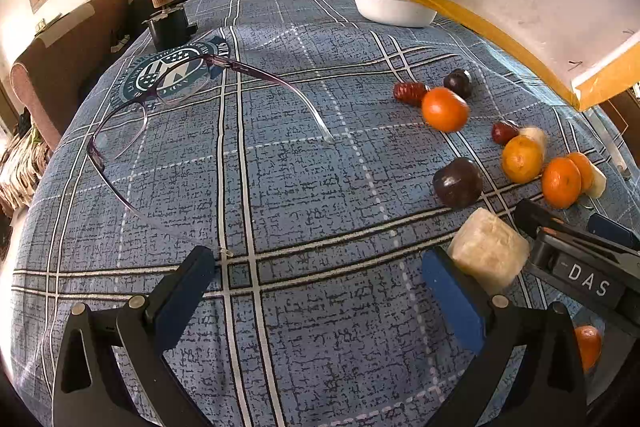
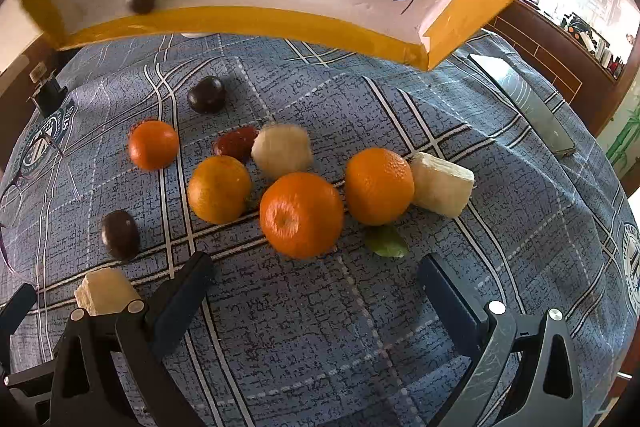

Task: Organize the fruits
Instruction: 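Tip the yellow tray to pour the fruits onto the tablecloth, then move the right tool toward the spilled fruits beside the tray, then grasp the dark plum with the right tool while the left tool grasps a mandarin, then carry the plum and mandarin into the yellow tray and open both tools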

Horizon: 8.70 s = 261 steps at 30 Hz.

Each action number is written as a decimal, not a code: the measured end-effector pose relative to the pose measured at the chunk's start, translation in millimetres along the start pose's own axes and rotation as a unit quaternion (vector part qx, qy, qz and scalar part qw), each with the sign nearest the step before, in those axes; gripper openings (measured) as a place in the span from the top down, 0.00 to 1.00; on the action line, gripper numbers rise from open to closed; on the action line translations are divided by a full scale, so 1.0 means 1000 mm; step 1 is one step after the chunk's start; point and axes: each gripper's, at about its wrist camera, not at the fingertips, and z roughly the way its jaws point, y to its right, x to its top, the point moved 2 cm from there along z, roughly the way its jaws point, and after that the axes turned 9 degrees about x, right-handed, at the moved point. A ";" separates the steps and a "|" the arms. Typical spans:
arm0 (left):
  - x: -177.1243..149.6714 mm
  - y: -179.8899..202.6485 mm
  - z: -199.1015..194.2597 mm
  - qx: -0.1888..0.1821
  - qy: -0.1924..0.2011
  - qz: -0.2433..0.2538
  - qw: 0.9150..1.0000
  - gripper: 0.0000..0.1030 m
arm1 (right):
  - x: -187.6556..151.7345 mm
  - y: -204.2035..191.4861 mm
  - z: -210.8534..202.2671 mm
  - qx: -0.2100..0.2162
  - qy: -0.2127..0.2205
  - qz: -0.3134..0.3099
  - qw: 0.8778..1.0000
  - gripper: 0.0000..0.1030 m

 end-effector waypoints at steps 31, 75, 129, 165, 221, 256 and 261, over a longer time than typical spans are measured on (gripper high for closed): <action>0.000 -0.001 0.000 0.000 0.000 0.000 1.000 0.00 | -0.001 -0.002 0.001 0.000 0.000 0.000 1.000 0.00; 0.000 -0.001 0.000 0.000 0.000 0.000 1.000 0.00 | -0.002 -0.003 0.002 0.000 0.001 0.000 1.000 0.00; 0.000 -0.001 0.000 0.000 0.000 0.000 1.000 0.00 | -0.007 0.126 -0.122 0.218 -0.058 -0.073 0.972 0.21; -0.041 0.102 -0.092 -0.189 -0.021 0.135 0.972 0.31 | -0.019 0.180 -0.068 0.198 -0.120 -0.078 0.970 0.68; -0.025 0.141 -0.082 -0.202 -0.031 0.156 0.966 0.69 | 0.004 0.245 -0.111 0.226 -0.098 -0.021 0.969 0.70; 0.135 0.344 0.005 -0.198 -0.063 0.154 0.966 0.69 | 0.182 0.281 0.032 0.218 -0.100 0.086 0.967 0.69; 0.136 0.348 0.010 -0.190 -0.058 0.158 0.967 0.69 | 0.183 0.277 0.045 0.214 -0.112 0.079 0.967 0.69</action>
